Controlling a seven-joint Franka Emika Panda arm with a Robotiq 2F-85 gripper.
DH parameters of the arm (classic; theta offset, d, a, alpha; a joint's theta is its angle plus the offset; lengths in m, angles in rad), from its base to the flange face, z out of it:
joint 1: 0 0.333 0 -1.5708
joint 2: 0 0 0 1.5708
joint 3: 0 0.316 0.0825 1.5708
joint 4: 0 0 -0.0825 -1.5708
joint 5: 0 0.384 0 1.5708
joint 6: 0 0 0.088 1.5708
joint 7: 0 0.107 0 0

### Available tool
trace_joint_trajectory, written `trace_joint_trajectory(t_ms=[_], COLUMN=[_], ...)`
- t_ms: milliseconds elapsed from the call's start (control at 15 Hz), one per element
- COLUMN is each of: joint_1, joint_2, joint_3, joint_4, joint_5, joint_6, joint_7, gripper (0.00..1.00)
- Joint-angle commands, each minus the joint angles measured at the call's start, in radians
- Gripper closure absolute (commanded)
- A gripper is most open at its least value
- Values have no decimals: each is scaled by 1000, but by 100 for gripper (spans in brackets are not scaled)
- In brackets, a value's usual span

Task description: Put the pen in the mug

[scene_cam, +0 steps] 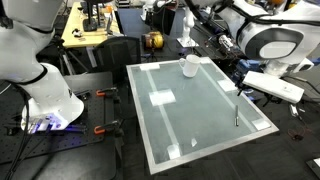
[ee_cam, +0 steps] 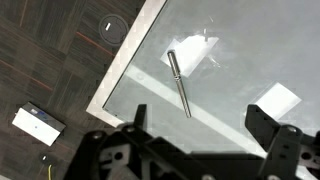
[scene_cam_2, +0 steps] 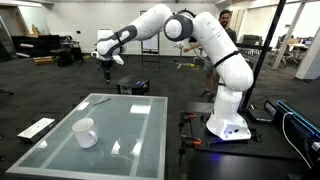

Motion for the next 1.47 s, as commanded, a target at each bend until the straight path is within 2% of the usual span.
trace_joint_trajectory(t_ms=[0, 867, 1400], joint_1=[-18, -5, 23], joint_2=[105, 390, 502], joint_3=[30, 35, 23], joint_4=[141, 486, 635], joint_5=[-22, -56, -117], joint_6=[-57, -278, -291], joint_7=[-34, -43, -35], gripper=[0, 0, 0])
